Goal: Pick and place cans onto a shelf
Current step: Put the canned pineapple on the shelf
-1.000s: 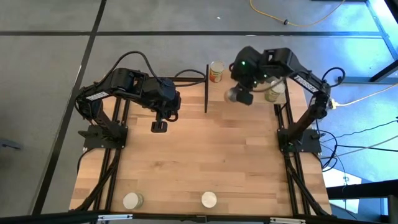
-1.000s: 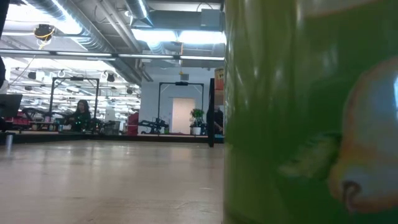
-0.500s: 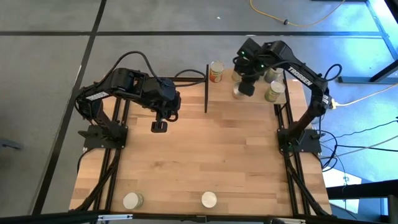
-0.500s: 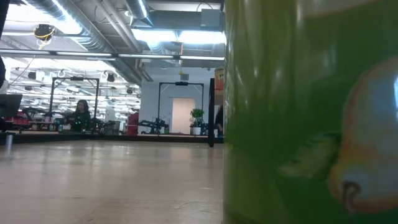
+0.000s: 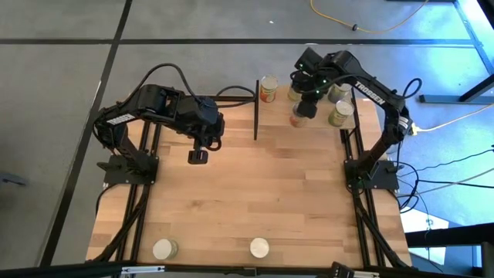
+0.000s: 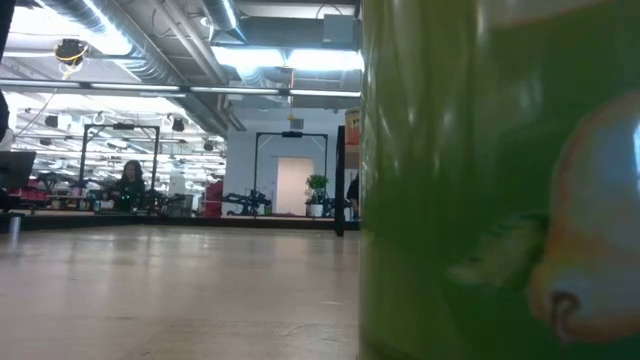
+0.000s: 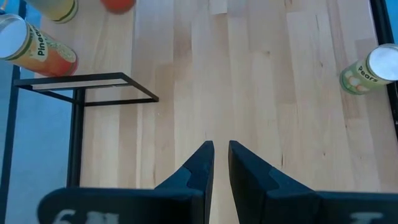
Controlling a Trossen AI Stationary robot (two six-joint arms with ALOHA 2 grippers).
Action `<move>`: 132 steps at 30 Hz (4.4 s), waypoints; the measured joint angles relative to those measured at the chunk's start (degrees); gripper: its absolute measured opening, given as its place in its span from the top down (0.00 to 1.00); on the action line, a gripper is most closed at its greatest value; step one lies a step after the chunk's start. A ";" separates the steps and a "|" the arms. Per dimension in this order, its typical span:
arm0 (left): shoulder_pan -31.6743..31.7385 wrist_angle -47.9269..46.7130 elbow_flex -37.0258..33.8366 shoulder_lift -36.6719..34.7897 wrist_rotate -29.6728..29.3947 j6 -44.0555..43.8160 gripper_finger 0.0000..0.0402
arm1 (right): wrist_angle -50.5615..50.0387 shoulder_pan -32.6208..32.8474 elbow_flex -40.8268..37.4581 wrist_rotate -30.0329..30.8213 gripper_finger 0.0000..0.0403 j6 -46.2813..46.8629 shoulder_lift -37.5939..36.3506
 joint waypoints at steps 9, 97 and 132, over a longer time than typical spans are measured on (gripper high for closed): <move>1.41 0.00 0.00 0.00 0.00 0.00 0.90 | 2.05 0.04 -0.21 4.11 0.96 0.00 0.00; 2.39 0.00 0.00 0.00 0.00 0.06 0.90 | 2.56 15.14 9.97 4.64 1.00 0.68 3.52; 2.39 0.00 0.00 0.00 0.00 0.02 0.90 | -4.07 10.61 9.95 12.13 0.99 3.51 9.22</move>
